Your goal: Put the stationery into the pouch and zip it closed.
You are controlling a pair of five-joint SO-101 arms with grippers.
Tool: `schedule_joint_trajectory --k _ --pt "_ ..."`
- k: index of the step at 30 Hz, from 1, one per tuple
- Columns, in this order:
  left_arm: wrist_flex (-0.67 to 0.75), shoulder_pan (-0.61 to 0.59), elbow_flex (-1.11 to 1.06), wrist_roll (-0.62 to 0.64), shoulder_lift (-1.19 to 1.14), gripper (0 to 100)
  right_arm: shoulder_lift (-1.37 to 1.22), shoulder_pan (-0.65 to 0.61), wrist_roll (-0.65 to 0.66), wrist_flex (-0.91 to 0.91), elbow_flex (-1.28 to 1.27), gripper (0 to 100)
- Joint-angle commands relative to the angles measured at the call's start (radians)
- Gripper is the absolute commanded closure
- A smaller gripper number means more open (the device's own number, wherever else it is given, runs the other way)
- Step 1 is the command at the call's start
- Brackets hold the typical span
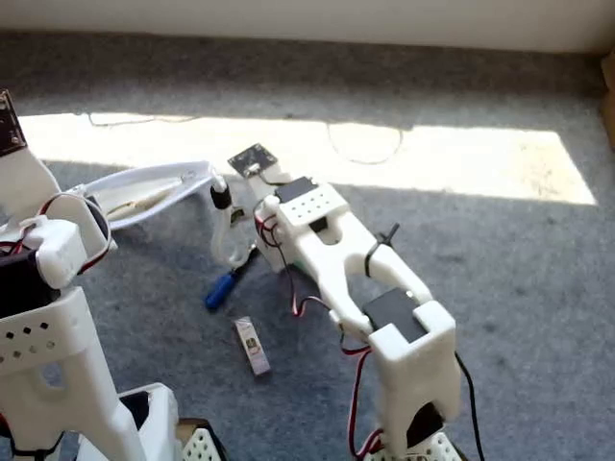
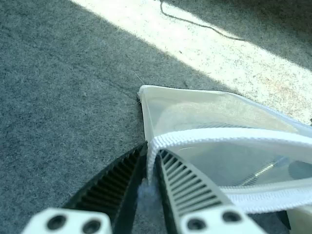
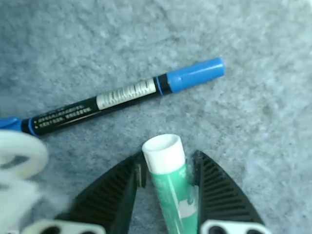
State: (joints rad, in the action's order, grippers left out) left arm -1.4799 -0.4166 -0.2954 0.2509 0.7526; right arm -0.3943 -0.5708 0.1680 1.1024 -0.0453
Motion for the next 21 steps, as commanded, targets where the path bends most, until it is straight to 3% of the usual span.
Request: schedule_joint_trajectory --k 1,9,21 --pt "0.015 -0.008 0.004 0.005 0.022 99 0.018 0.035 0.014 -0.016 0.056 84.8" --pt "0.014 -0.004 0.004 0.005 0.022 99 0.021 0.042 0.08 -0.01 0.056 99.6" --pt "0.023 0.024 0.015 0.011 0.028 99 0.239 0.117 0.078 0.021 0.051 99.4"
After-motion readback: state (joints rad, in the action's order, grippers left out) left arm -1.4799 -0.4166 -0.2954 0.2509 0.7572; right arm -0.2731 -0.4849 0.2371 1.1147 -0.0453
